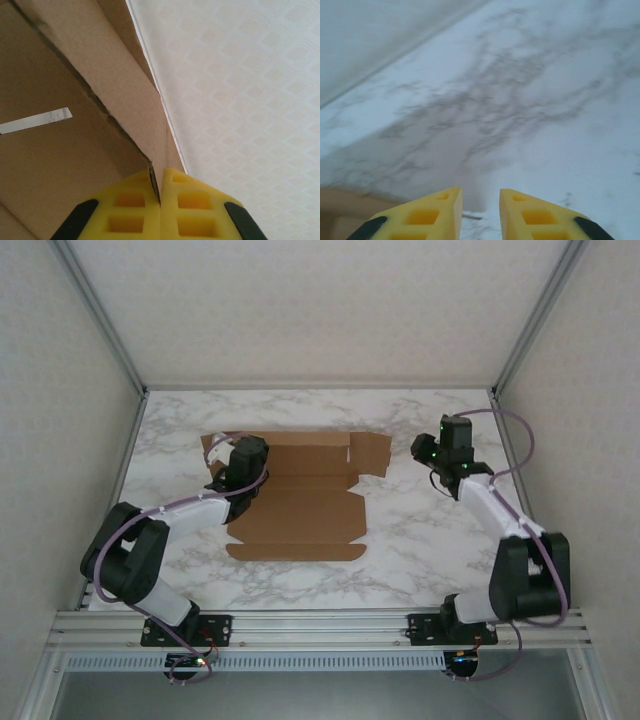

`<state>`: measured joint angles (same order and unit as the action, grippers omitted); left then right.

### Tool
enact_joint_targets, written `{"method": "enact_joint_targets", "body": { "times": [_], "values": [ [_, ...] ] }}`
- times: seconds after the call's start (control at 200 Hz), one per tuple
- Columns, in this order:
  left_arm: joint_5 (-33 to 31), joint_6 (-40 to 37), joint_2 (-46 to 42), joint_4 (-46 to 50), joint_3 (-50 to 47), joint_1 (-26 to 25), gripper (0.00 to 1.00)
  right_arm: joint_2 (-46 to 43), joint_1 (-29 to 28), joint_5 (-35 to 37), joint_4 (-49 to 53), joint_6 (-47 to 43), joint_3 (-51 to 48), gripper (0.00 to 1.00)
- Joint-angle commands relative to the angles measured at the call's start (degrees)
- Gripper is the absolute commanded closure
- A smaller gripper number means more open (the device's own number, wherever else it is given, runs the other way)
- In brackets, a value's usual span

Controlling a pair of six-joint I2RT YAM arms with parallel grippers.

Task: Fold the paper box

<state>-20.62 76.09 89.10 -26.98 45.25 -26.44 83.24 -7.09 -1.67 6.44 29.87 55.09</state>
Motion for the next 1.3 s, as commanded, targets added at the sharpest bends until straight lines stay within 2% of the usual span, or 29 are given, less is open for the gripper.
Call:
{"method": "enact_joint_targets", "body": {
  "times": [0.0, 0.125, 0.2, 0.366, 0.521, 0.816, 0.971, 1.297],
  "values": [
    [1.8, -1.8, 0.0, 7.8, -2.5, -0.5, 1.00, 9.4, 0.7, -4.0, 8.2, -1.4, 7.8, 0.76],
    [2.5, -1.7, 0.1, 7.5, -2.8, -0.5, 1.00, 17.0, 0.6, -9.2, 9.2, -5.9, 12.4, 0.81],
    [2.8, -1.4, 0.2, 7.6, -2.9, -0.5, 1.00, 18.6, 0.5, -16.1, 6.0, -7.3, 11.9, 0.81],
    [2.8, -1.5, 0.5, 7.5, -2.4, -0.5, 1.00, 18.0, -3.7, -21.6, 4.9, -10.7, 11.0, 0.81],
    [2.4, -1.6, 0.5, 7.7, -1.9, -0.5, 1.00, 17.1, -5.3, -26.6, 2.2, -8.8, 9.0, 0.80],
    [2.6, -1.4, 0.2, 8.4, -1.6, -0.5, 1.00, 14.7, -8.6, -28.3, -1.2, -7.8, 4.9, 0.75],
    [3.0, -1.3, 0.6, 8.7, -1.2, -0.5, 1.00, 13.7, -11.0, -27.9, 0.5, -10.7, 5.5, 0.70],
    [3.1, -1.4, 0.3, 8.9, -1.6, -0.5, 1.00, 11.6, -16.1, -19.9, 2.1, -16.9, 4.8, 0.59]
  ]
}}
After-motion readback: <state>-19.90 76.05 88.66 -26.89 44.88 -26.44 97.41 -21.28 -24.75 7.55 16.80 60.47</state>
